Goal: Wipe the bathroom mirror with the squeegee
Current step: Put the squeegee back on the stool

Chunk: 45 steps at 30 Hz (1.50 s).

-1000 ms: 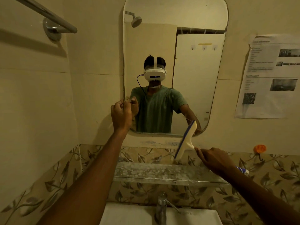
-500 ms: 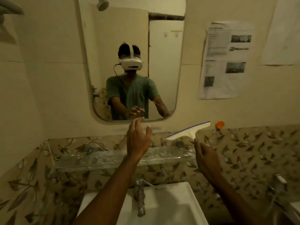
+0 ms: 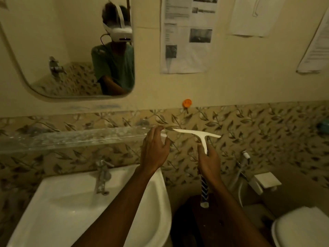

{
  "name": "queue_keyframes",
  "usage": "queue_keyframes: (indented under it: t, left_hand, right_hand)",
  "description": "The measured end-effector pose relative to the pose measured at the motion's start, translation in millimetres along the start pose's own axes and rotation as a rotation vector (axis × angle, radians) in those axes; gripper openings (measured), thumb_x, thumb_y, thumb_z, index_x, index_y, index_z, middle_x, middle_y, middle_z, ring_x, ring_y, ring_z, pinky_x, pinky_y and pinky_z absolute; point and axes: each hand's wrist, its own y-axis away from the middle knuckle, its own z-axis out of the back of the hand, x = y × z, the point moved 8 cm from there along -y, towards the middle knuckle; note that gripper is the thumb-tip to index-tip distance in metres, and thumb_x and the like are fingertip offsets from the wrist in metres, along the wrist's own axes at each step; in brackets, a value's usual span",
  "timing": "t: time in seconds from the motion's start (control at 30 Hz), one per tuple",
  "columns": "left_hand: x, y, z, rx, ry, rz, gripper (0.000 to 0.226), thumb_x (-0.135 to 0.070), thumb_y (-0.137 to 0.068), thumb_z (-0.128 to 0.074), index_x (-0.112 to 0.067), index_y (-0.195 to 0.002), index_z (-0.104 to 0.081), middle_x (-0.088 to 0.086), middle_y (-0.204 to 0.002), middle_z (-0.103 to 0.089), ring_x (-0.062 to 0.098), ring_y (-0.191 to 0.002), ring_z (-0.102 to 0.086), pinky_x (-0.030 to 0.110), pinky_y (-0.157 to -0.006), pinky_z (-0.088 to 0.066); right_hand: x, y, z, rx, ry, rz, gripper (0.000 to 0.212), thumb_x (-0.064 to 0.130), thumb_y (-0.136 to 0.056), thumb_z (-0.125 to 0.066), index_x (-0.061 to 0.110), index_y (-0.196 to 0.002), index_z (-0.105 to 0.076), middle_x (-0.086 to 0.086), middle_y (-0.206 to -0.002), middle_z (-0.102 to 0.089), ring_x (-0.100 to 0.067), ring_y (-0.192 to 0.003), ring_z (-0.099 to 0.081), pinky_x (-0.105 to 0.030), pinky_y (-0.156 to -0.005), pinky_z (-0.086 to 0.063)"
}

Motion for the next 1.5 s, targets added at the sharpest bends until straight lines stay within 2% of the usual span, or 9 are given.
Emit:
queue_keyframes:
  t: [0.1,0.2,0.4,0.6,0.73,0.97,1.13,1.27,1.5]
  left_hand:
    - [-10.5,17.2,-37.1,0.052,0.019,0.01,0.039,-0.028,-0.09,-0.053,-0.019,-0.128,-0.05,-0.002,-0.13,-0.051,0.015,-0.115,-0.051,0.038,-0.095,-0.047]
    - [-10.4,36.2,-76.7,0.098,0.05,0.054,0.042,-0.031,-0.091,-0.054,-0.018,-0.13,-0.049,-0.001,-0.131,-0.05,0.016,-0.117,-0.051,0.039,-0.096,-0.047]
    - [8.1,70.0,-165.9,0.196,0.083,0.193,0.049,-0.033,-0.092,-0.057,-0.013,-0.136,-0.046,0.006,-0.138,-0.046,0.022,-0.126,-0.045,0.044,-0.103,-0.041]
    - [19.3,91.7,-245.1,0.25,0.059,0.266,0.048,-0.038,-0.093,-0.054,-0.015,-0.134,-0.046,0.006,-0.137,-0.047,0.023,-0.125,-0.046,0.041,-0.102,-0.041]
    - [28.6,121.3,-291.0,0.335,-0.029,0.337,0.052,-0.046,-0.092,-0.049,-0.019,-0.135,-0.044,0.005,-0.139,-0.046,0.022,-0.127,-0.044,0.037,-0.102,-0.038]
    - [38.0,183.2,-372.3,0.38,-0.073,0.458,0.043,-0.036,-0.093,-0.054,-0.013,-0.13,-0.051,0.008,-0.126,-0.055,0.025,-0.115,-0.054,0.036,-0.093,-0.046]
    - [68.0,212.6,-428.6,0.422,-0.183,0.501,0.045,-0.03,-0.094,-0.055,-0.01,-0.134,-0.05,0.01,-0.136,-0.053,0.027,-0.126,-0.049,0.035,-0.104,-0.037]
    - [105.3,241.8,-469.9,0.471,-0.199,0.581,0.05,-0.031,-0.095,-0.05,-0.013,-0.141,-0.042,0.009,-0.145,-0.045,0.024,-0.134,-0.041,0.034,-0.108,-0.032]
    - [141.5,268.5,-512.3,0.491,-0.281,0.55,0.044,-0.026,-0.097,-0.048,-0.011,-0.138,-0.046,0.009,-0.141,-0.05,0.024,-0.131,-0.045,0.034,-0.107,-0.033]
  right_hand:
    - [-29.7,-0.2,30.2,-0.029,0.04,-0.03,0.026,0.036,-0.094,-0.052,0.032,-0.069,-0.055,0.007,-0.061,-0.054,-0.014,-0.057,-0.054,-0.032,-0.056,-0.047]
    - [-71.7,-2.2,53.0,-0.029,0.061,-0.095,0.019,0.039,-0.094,-0.051,0.029,-0.082,-0.062,0.006,-0.073,-0.063,-0.014,-0.071,-0.062,-0.034,-0.065,-0.052]
    - [-140.7,-13.9,88.1,0.009,0.126,-0.169,0.017,0.04,-0.095,-0.05,0.046,-0.082,-0.059,0.027,-0.078,-0.06,0.017,-0.077,-0.056,-0.012,-0.059,-0.039]
    - [-211.3,-32.8,119.5,0.005,0.216,-0.231,0.017,0.042,-0.096,-0.048,0.035,-0.087,-0.061,0.018,-0.077,-0.061,0.008,-0.074,-0.059,-0.02,-0.061,-0.043]
    - [-269.1,-38.7,140.2,0.03,0.311,-0.298,0.033,0.046,-0.096,-0.046,0.022,-0.108,-0.064,0.016,-0.086,-0.06,-0.001,-0.078,-0.057,-0.021,-0.069,-0.044]
    - [-377.3,-51.3,145.4,0.228,0.413,-0.36,0.034,0.042,-0.096,-0.047,0.015,-0.111,-0.06,0.013,-0.083,-0.054,-0.008,-0.078,-0.053,-0.03,-0.076,-0.042]
    - [-462.3,-61.4,116.9,0.423,0.422,-0.467,0.047,0.049,-0.095,-0.041,0.015,-0.126,-0.055,-0.01,-0.116,-0.065,-0.029,-0.106,-0.06,-0.042,-0.092,-0.048]
    - [-528.1,-58.7,91.0,0.488,0.484,-0.567,0.055,0.052,-0.096,-0.038,0.008,-0.127,-0.053,-0.015,-0.115,-0.064,-0.033,-0.106,-0.06,-0.04,-0.088,-0.048]
    - [-584.1,-41.1,66.8,0.504,0.567,-0.476,0.052,0.046,-0.097,-0.04,0.008,-0.13,-0.051,-0.017,-0.127,-0.058,-0.033,-0.118,-0.054,-0.045,-0.101,-0.041]
